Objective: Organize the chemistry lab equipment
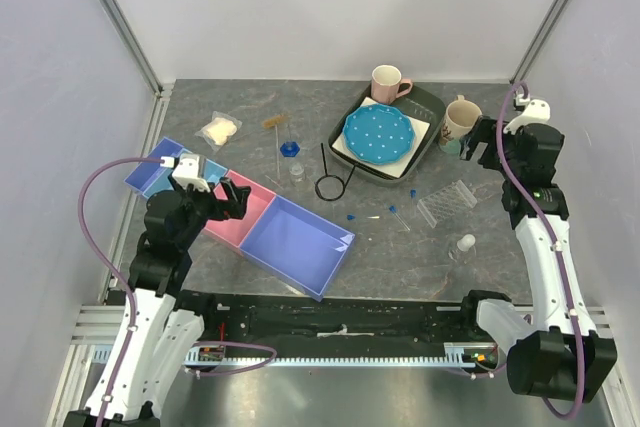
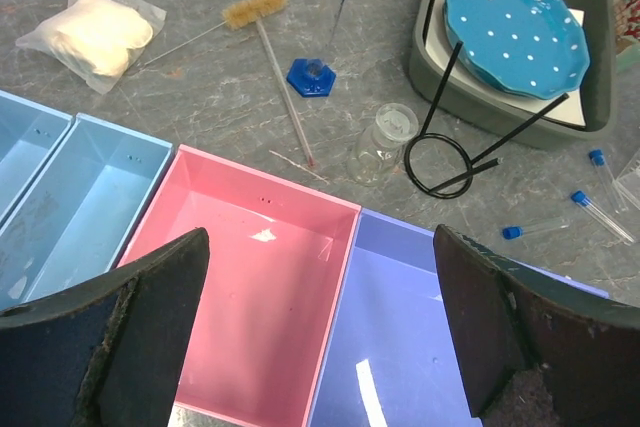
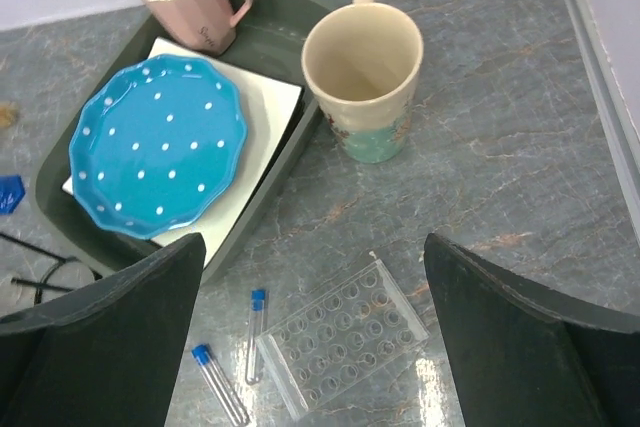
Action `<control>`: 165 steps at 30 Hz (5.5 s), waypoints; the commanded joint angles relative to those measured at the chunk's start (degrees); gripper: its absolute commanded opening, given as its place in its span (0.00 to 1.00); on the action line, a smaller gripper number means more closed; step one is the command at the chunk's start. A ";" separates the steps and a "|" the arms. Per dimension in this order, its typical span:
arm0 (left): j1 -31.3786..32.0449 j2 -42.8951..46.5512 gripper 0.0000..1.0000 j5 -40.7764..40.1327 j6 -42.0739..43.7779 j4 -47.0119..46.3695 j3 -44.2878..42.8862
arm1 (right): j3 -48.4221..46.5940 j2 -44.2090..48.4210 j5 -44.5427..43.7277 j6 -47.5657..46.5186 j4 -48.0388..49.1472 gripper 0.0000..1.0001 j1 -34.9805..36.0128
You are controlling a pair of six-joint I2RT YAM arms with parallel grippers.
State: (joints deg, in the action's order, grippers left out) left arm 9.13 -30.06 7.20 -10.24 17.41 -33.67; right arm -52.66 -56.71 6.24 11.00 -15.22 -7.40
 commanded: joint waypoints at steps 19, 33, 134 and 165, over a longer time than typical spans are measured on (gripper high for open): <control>0.19 4.31 0.99 7.92 -0.48 4.30 -1.22 | -5.98 -3.15 16.10 -69.26 -45.94 0.98 13.01; 0.19 4.05 0.99 7.92 -0.57 4.04 -1.05 | 4.93 -5.87 4.40 -69.80 -41.03 0.98 13.81; 0.19 19.78 0.95 -17.31 -1.98 7.29 -1.84 | -44.46 -60.71 -2.72 -56.36 -37.42 0.61 71.29; 0.19 20.93 0.95 -16.00 -2.33 7.11 -1.84 | -51.05 -50.09 -2.99 -56.53 -43.31 0.98 73.76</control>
State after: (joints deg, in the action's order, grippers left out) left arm 9.15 -9.61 -8.91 -11.00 25.67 -34.61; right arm -100.97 -112.42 1.76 -45.39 -56.05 66.15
